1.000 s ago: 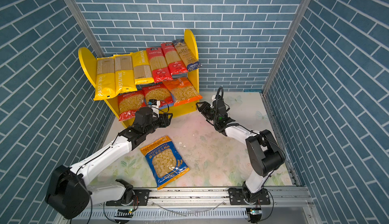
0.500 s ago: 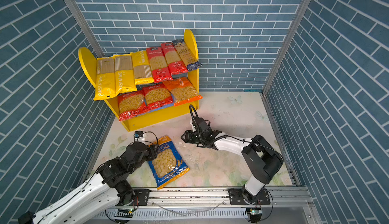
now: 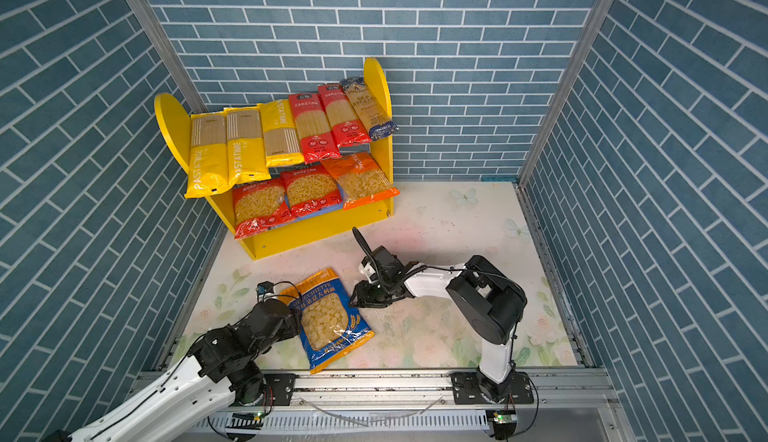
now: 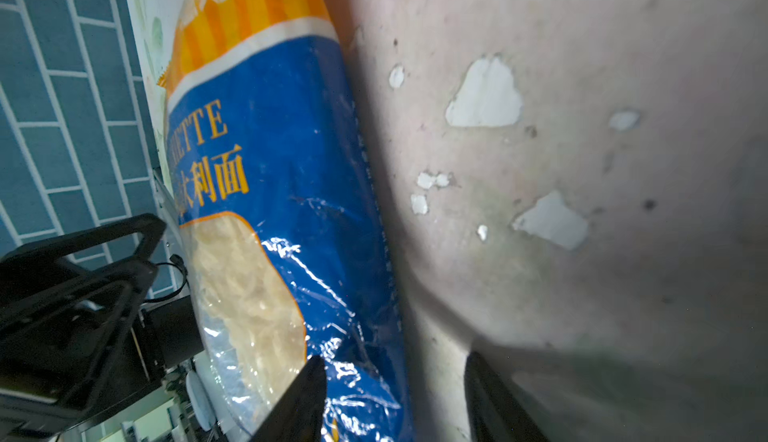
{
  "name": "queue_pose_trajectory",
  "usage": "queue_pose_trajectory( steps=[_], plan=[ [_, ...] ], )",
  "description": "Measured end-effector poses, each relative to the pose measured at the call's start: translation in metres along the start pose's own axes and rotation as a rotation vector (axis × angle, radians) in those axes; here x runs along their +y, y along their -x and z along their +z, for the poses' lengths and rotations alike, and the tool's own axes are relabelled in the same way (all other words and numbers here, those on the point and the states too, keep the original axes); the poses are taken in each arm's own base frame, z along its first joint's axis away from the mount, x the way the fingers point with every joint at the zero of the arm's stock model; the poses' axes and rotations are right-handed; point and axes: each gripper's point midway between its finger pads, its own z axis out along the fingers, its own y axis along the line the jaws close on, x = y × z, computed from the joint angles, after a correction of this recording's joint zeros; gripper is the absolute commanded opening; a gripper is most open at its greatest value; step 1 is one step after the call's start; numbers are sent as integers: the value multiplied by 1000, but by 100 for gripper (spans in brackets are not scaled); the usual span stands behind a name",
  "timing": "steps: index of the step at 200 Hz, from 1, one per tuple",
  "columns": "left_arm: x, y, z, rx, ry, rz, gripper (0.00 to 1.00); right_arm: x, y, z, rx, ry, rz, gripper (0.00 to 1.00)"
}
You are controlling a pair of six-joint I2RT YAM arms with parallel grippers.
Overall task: Place and organize the pasta boxes and bags onto the shelf
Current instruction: 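Grasp the blue ORECCHIETTE bag with both grippers at its two ends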
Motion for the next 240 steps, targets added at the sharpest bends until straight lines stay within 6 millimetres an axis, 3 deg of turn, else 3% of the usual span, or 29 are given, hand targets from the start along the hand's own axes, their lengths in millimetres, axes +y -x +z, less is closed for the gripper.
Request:
queue_pose_trajectory(
  steps=[28,96,129,165,190,215,240],
  plan=[
    [-4,-12,12,28,-37,-34,58,5,0,8,21,51,-3,39],
    [-20,-8,22,42,-55,-25,58,13,26,4,-59,115,18,5],
    [-36,5,17,42,-60,29,60,1,41,-15,-139,143,56,0],
    [-61,31,2,2,-109,72,63,-28,59,-65,-274,116,120,0],
    [-65,33,-1,-3,-130,80,65,-53,62,-94,-366,52,171,0],
    [-71,31,0,-3,-174,67,68,-66,56,-96,-395,1,192,0],
    [-71,21,7,8,-202,53,77,-61,49,-85,-382,-23,171,2]
  ],
)
